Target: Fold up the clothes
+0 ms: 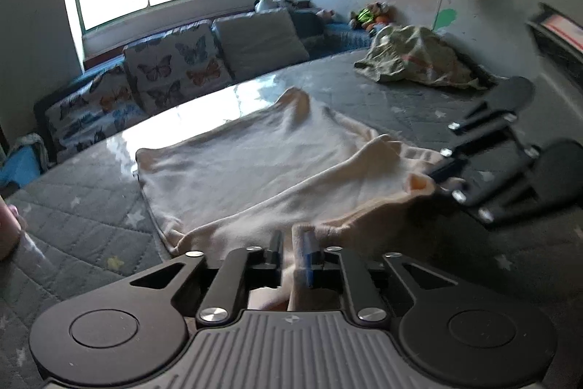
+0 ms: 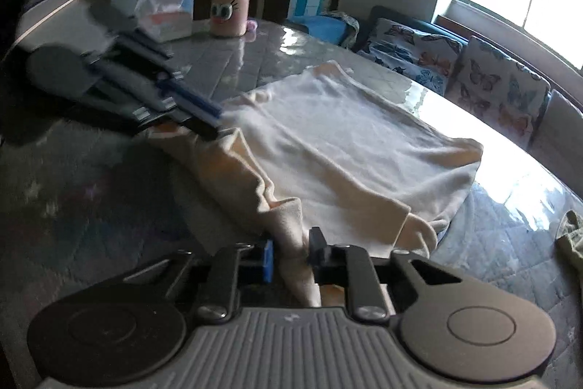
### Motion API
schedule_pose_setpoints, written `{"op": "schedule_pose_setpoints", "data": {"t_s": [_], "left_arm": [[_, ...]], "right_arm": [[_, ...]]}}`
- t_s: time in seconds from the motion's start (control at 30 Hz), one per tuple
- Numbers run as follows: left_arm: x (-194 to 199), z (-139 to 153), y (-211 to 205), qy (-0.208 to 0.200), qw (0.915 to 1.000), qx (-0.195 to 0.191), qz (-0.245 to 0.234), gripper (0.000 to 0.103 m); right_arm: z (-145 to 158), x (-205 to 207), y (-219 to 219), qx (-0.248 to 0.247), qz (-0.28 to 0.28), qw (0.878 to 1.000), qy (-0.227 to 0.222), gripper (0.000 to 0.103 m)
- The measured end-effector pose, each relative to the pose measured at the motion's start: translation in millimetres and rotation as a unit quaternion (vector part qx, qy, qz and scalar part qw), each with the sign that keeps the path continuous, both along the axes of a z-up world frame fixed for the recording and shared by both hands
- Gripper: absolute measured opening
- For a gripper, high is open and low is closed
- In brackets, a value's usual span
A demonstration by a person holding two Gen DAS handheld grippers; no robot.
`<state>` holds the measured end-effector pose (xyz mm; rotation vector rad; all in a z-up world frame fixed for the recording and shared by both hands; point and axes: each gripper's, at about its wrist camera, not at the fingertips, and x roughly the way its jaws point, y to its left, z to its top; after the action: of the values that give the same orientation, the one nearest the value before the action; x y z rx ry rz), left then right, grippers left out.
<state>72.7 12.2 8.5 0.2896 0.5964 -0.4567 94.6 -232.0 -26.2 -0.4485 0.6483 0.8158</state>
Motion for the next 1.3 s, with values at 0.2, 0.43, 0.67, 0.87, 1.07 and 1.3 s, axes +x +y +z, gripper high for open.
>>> {"op": "schedule_pose_setpoints", "data": {"t_s": [0.2,0.43,0.67,0.87,1.07,1.3], "left_arm": [[-28.1,-10.8,-7.5,-0.032,0.9967,0.069,-0.028,0.052],[-20.5,-28.4,-11.8,-0.044,0.9920,0.116,-0.024,0.034],[-26.7,-18.8,-5.0,-0.045,0.9939,0.099,-0.022,0.006],[-52.2,-2.0,1.7,-0.046,0.9953,0.084,-0.018,0.005],[-110.4,18.2,6.8,-0.032,0.9968,0.067,-0.031,0.005],[-166.2,35.6,10.2,-0.011,0.9992,0.036,-0.017,0.005]], "right_arm": [[8.5,7.9,-6.0,0.035,-0.025,0.999,0.020,0.012],[13.1,6.2,-6.5,0.049,-0.037,0.998,0.019,0.011],[17.7,-4.1,-9.7,0.071,-0.046,0.996,0.011,0.009],[36.0,-28.5,-15.0,0.085,-0.031,0.996,0.001,0.009],[56.1,-80.1,-25.8,0.094,0.004,0.996,0.012,0.009],[65.1,-131.9,-31.3,0.096,0.031,0.994,0.042,0.009]]}}
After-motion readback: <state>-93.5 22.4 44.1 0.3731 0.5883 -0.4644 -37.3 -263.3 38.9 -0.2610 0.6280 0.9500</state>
